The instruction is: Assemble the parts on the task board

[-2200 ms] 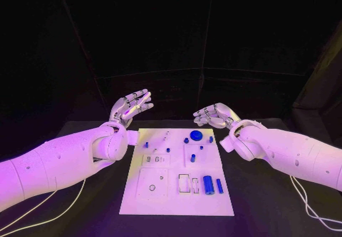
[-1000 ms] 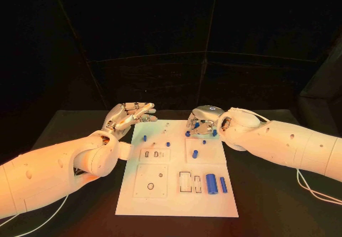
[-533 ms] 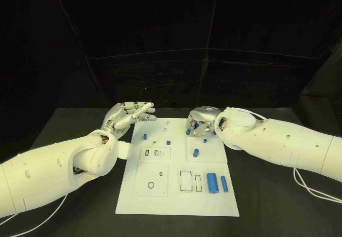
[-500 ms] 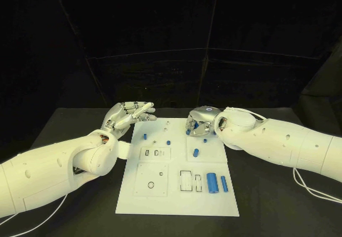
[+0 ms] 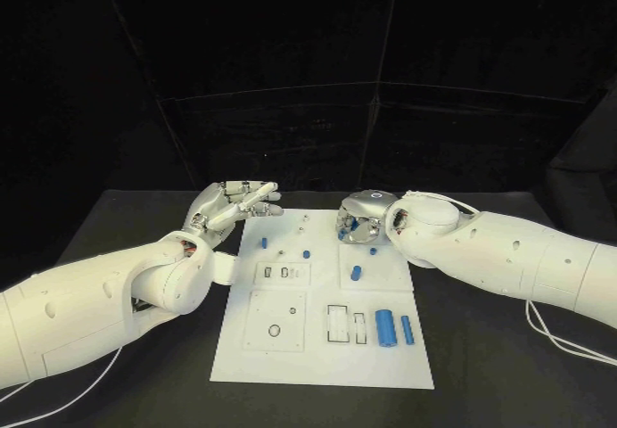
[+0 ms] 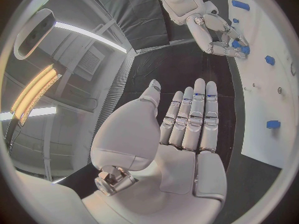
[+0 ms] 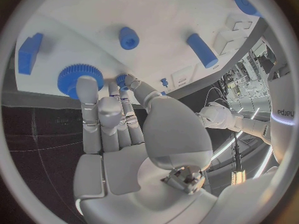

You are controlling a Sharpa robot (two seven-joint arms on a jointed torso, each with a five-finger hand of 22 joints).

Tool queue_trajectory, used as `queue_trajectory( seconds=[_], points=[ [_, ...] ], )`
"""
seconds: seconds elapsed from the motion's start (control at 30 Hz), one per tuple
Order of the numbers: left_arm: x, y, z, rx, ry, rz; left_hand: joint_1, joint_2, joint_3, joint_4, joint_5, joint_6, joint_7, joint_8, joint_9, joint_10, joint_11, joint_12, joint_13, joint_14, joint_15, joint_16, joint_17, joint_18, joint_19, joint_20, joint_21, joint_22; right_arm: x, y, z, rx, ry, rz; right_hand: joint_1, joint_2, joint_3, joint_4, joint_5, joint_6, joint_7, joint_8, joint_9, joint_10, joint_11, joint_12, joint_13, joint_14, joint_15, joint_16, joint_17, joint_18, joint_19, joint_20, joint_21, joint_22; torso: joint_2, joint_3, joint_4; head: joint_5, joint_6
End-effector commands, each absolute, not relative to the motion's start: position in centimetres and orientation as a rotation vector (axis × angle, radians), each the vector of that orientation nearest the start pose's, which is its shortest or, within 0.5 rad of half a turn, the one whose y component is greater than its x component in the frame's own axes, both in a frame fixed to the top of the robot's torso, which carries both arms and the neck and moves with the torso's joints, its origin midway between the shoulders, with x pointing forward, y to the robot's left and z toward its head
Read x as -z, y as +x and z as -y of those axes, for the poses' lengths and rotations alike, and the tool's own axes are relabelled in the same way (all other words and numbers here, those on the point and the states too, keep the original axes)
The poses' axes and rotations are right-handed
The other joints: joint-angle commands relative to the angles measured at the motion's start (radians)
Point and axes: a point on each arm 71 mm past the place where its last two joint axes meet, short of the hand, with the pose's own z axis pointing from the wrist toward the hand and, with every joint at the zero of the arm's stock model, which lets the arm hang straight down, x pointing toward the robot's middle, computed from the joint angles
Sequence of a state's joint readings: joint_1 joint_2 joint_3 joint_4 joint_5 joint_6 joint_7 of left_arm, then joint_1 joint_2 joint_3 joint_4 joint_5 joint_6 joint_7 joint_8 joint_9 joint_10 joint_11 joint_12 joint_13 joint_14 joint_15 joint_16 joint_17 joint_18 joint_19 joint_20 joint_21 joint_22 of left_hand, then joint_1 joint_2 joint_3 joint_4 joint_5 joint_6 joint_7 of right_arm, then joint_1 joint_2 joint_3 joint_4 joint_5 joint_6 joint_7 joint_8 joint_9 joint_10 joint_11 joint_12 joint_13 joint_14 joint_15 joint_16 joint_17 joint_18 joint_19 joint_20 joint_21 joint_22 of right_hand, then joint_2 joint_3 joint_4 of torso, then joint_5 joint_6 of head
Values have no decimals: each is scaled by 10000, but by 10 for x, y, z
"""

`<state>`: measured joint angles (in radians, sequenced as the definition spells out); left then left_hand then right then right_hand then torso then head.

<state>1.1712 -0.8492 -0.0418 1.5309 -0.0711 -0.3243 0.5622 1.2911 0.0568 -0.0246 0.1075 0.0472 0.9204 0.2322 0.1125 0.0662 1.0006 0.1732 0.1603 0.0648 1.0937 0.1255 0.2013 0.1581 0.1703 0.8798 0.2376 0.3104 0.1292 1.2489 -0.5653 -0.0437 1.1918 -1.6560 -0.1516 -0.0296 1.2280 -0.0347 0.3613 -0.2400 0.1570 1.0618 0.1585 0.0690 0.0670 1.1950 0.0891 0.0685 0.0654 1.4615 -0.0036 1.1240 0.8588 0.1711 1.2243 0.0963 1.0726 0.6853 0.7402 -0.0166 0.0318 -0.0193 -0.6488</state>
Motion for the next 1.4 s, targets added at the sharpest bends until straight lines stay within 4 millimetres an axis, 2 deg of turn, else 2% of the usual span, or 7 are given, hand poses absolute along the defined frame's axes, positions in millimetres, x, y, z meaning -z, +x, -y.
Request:
queue_trajectory(
  seconds=[0.03,0.2,0.4,0.7,1.03,1.27,1.4],
  points=[
    [177,482,-210,16248,-9501,-12983,67,13,-5,-59,38,75,29,-67,-13,-18,61,-53,-11,-43,45,-62,13,123,-16,38,-29,-12,186,544,142,-5098,-4698,-16956,111,241,228,-21,-301,97,-34,15,18,140,-61,13,10,334,-41,264,276,-210,136,-25,261,337,12,0,3,17,-18],
    [177,482,-210,16240,-9505,-12990,67,13,-5,-59,38,75,29,-67,-13,-18,61,-53,-11,-43,45,-62,13,123,-16,38,-29,-12,187,544,141,-5082,-4733,-17045,284,422,653,-19,-637,284,-60,60,33,320,-109,35,20,334,-69,634,635,-277,243,-43,663,839,27,-4,1,31,-31],
    [176,482,-210,16238,-9504,-12996,67,13,-5,-59,38,75,29,-67,-13,-18,61,-53,-11,-43,45,-62,13,123,-16,38,-29,-12,184,543,140,-5249,-4678,-16739,325,431,946,34,-765,516,-107,120,57,550,-165,80,46,295,-100,858,793,-301,242,-58,915,1107,22,-9,-4,29,-55],
    [176,482,-212,16193,-9513,-12986,67,13,-5,-59,38,75,29,-67,-13,-18,61,-53,-11,-43,45,-62,13,123,-16,38,-29,-12,170,539,136,-6083,-3833,-15091,270,338,1055,132,-814,660,-156,141,68,695,-220,80,56,296,-138,1064,977,-340,301,-95,1153,1398,26,-26,2,50,40],
    [176,482,-211,16216,-9513,-13008,72,22,-4,-74,38,76,33,-79,-13,-21,64,-68,-10,-34,47,-75,17,125,-10,41,-36,-19,161,552,125,-5820,-3076,-14492,89,239,1082,363,-1013,611,-143,61,43,619,-192,-12,27,257,-116,1122,949,-345,254,-80,1231,1447,86,-32,74,67,160],
    [176,482,-210,16239,-9509,-13020,72,22,-4,-74,38,76,33,-79,-13,-21,64,-68,-10,-34,47,-75,17,125,-10,41,-36,-19,162,561,114,-5672,-2975,-14473,79,226,1100,395,-1009,597,-137,45,39,598,-185,-24,21,257,-111,1156,986,-348,252,-76,1251,1470,137,-65,187,14,196],
    [176,483,-210,16245,-9506,-13027,72,22,-4,-74,38,76,33,-79,-13,-21,64,-68,-10,-34,47,-75,17,125,-10,41,-36,-19,164,565,107,-5546,-2971,-14677,42,211,1118,460,-1011,575,-125,23,33,571,-172,-35,16,258,-101,1195,1020,-351,246,-67,1276,1493,144,-50,162,55,170]
  ],
)
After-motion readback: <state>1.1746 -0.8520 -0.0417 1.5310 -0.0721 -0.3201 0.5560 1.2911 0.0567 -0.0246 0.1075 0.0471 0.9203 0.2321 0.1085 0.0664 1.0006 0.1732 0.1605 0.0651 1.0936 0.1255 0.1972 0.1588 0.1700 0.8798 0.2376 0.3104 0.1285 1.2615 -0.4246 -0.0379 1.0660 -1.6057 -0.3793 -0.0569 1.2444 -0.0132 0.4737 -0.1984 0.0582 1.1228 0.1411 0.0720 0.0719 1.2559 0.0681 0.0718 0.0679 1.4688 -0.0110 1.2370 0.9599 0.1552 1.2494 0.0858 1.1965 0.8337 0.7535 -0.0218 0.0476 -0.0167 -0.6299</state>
